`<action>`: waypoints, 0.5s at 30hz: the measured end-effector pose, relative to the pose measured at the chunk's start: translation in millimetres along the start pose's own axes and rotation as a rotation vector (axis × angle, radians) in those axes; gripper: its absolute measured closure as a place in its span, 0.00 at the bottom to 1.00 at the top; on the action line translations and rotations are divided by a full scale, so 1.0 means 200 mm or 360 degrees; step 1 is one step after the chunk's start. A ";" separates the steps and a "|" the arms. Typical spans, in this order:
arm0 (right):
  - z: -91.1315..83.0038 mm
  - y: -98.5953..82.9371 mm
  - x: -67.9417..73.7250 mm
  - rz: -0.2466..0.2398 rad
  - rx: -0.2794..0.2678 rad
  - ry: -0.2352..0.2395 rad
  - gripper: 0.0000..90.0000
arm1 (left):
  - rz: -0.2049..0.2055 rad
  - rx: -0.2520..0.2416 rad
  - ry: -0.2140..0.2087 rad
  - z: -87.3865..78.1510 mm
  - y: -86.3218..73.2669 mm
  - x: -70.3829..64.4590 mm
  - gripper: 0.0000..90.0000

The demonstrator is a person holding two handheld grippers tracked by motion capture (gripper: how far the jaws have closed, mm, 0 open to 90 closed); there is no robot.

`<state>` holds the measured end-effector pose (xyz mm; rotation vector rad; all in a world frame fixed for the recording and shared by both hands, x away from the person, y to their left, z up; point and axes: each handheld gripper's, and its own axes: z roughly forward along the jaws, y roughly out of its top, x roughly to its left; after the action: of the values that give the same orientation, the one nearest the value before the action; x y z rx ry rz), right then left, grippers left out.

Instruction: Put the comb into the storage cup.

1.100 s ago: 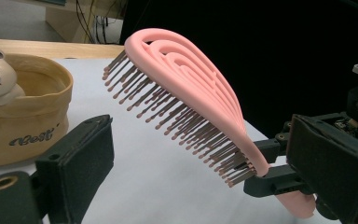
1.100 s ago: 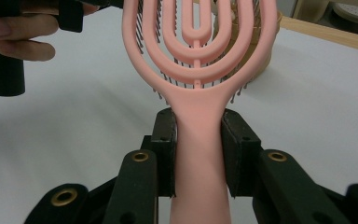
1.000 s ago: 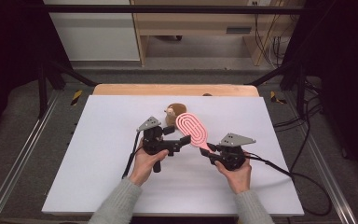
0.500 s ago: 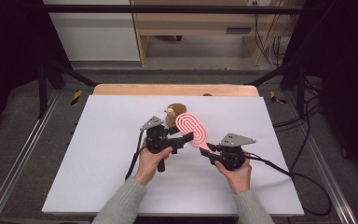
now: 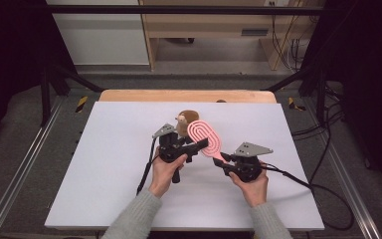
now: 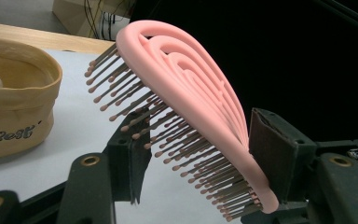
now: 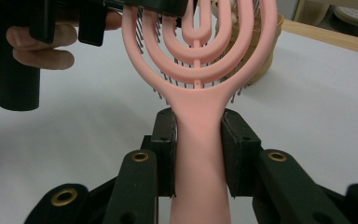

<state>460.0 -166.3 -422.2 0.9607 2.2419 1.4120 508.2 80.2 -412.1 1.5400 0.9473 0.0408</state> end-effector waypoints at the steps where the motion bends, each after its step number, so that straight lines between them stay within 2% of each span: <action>1: 0.00 0.00 0.00 0.0001 -0.0001 0.0000 0.77 | -0.0007 0.0000 -0.0001 0.00 0.00 0.00 0.44; 15: 0.01 -0.01 0.00 -0.0012 -0.0015 0.0006 0.77 | -0.0081 -0.0012 -0.0008 -0.01 0.01 -0.01 0.51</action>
<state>460.3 -164.6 -424.2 0.9464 2.2370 1.4212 506.7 80.8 -410.0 1.5078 0.9807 0.0044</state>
